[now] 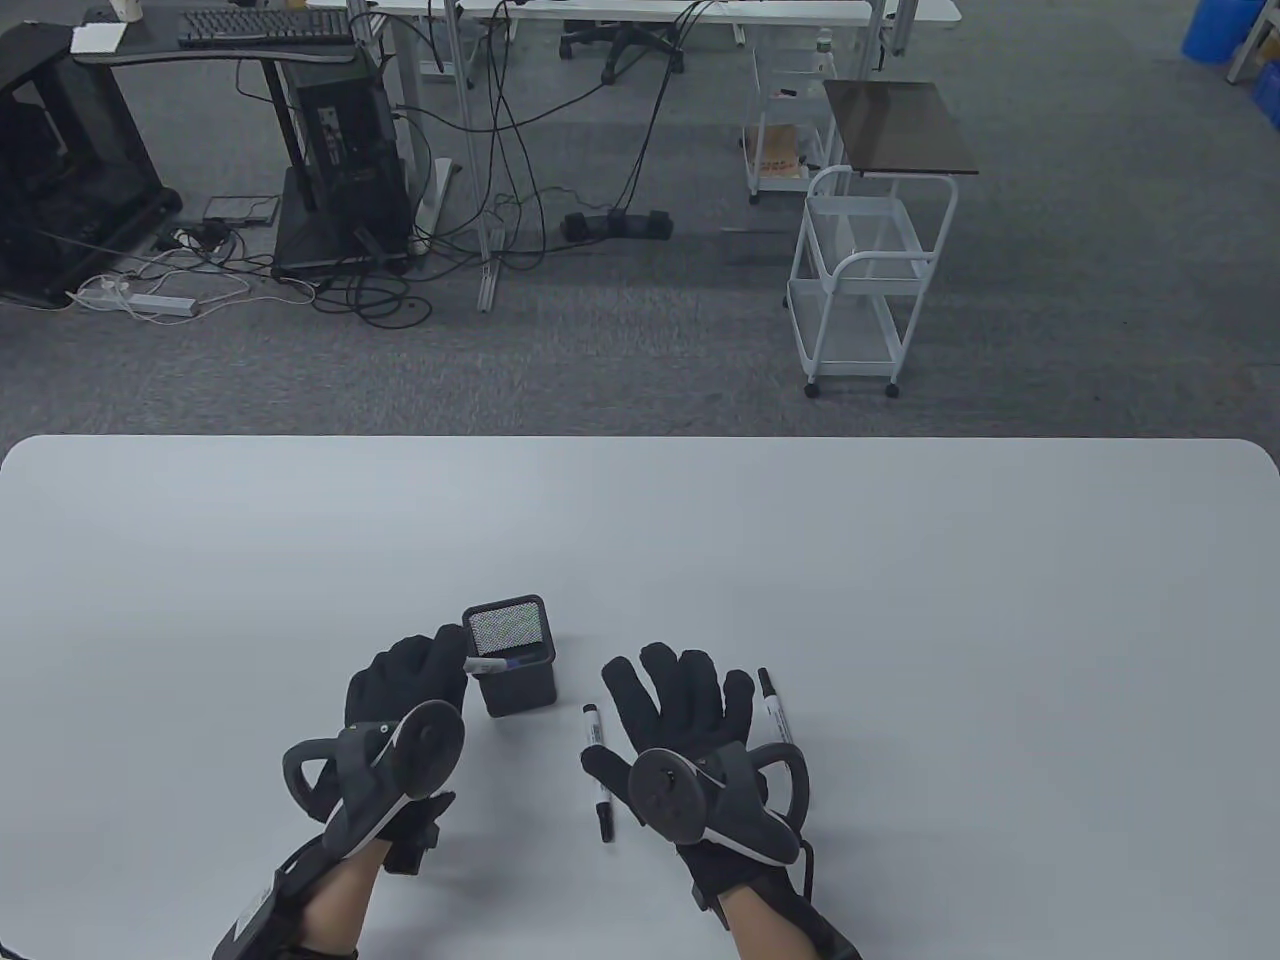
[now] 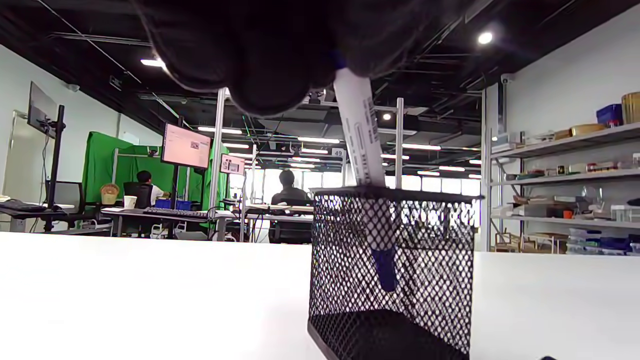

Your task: Insert the markers into the pen holder

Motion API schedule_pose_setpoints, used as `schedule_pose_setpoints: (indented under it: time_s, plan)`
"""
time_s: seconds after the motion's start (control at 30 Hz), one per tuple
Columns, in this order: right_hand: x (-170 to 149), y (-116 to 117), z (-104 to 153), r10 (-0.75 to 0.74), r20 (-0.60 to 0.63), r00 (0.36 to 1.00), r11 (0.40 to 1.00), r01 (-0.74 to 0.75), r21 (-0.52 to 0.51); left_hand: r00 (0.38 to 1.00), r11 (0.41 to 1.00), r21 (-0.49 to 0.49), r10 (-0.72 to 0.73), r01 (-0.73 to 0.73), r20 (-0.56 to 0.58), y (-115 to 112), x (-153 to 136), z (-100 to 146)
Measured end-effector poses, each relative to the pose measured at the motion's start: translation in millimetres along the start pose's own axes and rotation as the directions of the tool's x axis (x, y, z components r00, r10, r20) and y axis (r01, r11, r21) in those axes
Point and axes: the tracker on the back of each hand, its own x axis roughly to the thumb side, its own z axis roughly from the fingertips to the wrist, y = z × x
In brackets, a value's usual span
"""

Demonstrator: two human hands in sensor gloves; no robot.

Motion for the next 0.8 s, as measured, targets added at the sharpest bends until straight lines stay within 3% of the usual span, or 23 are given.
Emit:
schedule_pose_setpoints:
  time_s: [0.8]
  plan:
    - [-3,0,-2,0.006,-0.012,1.000,1.000,-0.005,0.018,0.999,0.995,-0.101,-0.023,0.025,0.023,-24,13,-24]
